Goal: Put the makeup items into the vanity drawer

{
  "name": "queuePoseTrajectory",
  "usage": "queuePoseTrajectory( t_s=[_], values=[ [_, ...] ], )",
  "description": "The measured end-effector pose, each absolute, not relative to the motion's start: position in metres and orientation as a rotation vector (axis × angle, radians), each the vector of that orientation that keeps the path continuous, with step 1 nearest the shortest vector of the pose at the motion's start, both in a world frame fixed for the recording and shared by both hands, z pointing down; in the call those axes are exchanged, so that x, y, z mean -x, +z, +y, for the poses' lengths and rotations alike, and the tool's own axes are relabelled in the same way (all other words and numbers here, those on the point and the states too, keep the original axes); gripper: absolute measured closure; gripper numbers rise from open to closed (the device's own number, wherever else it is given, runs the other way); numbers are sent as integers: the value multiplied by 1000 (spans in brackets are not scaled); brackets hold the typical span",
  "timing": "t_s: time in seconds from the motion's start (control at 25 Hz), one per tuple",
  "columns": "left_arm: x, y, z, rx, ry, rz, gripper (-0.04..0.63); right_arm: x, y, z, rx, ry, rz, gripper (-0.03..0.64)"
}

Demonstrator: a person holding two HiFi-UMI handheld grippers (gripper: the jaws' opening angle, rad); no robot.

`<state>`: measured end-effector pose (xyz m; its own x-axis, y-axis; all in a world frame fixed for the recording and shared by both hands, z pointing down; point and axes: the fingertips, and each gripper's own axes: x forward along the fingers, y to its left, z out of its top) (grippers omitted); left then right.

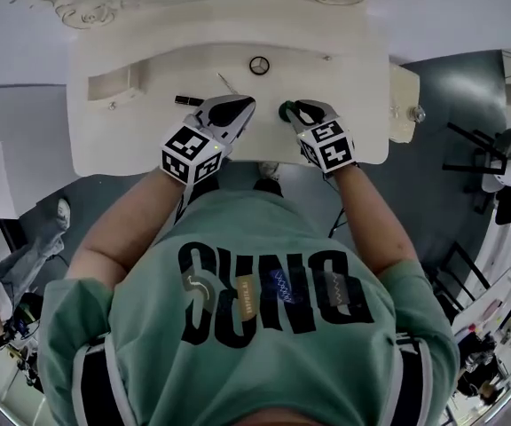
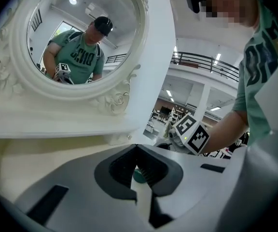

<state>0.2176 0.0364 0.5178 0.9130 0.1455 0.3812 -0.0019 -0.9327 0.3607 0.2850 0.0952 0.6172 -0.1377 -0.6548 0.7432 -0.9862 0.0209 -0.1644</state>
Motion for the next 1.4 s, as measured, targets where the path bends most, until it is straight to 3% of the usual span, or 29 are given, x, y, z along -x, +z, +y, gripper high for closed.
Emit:
queuePoseTrajectory(
  t_s=[0.32, 0.44, 0.52, 0.68, 1.12, 1.4],
  values=[
    [-217, 539, 42, -2688, 627, 120, 591, -277, 662, 106, -1597, 997, -1710, 532],
    [-213, 539, 42, -2684, 632, 112, 591, -276, 661, 106, -1595, 979, -1705, 557],
    [-211, 540, 43, -2681, 633, 106, 591, -274, 661, 107, -1586, 966, -1707, 607],
    [-206, 538, 44, -2675, 624, 96, 591, -272, 656, 109, -1593, 976, -1728, 609],
    [-178, 509, 9, -2688, 511, -76, 591, -273, 570, 71, -1684, 922, -1901, 609],
    [-101, 495, -74, -2682, 432, -377, 591, -209, 513, -39, -1532, 761, -2118, 609]
  ],
)
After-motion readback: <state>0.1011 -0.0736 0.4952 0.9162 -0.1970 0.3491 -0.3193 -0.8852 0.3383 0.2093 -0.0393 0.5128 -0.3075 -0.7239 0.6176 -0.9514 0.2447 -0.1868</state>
